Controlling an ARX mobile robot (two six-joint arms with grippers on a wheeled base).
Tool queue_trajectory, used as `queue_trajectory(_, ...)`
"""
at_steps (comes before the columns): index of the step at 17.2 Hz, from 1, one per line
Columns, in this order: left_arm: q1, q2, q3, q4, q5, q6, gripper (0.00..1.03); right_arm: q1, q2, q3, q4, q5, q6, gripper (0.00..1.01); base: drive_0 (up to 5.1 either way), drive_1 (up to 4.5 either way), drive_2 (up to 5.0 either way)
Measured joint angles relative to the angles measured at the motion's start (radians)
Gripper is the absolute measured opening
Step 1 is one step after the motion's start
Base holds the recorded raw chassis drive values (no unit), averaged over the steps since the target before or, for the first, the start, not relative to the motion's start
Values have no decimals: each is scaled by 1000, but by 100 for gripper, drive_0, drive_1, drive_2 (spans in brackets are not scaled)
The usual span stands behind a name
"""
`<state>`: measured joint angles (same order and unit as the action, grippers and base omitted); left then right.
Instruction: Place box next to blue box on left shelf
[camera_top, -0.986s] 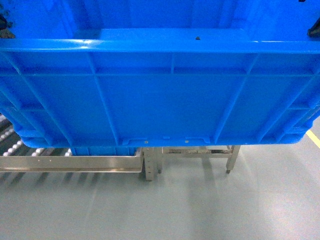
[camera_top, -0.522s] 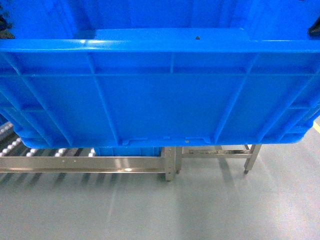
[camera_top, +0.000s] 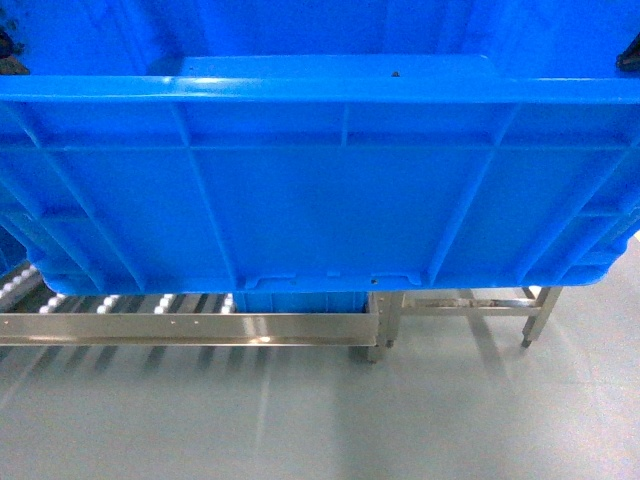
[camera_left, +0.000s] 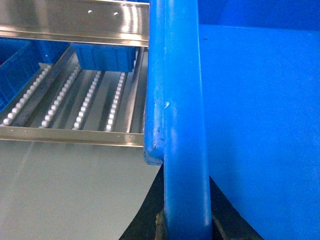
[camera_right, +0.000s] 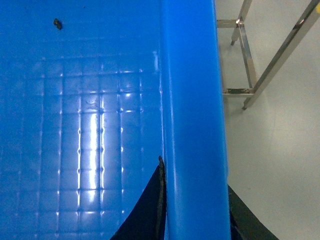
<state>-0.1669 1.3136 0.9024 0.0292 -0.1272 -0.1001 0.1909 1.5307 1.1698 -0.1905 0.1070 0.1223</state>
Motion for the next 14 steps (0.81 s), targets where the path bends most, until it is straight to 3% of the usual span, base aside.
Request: queue_trajectory(14, 0, 0, 0, -3, 0, 0, 6, 0, 0, 0, -3, 0, 0, 17, -497, 248, 248)
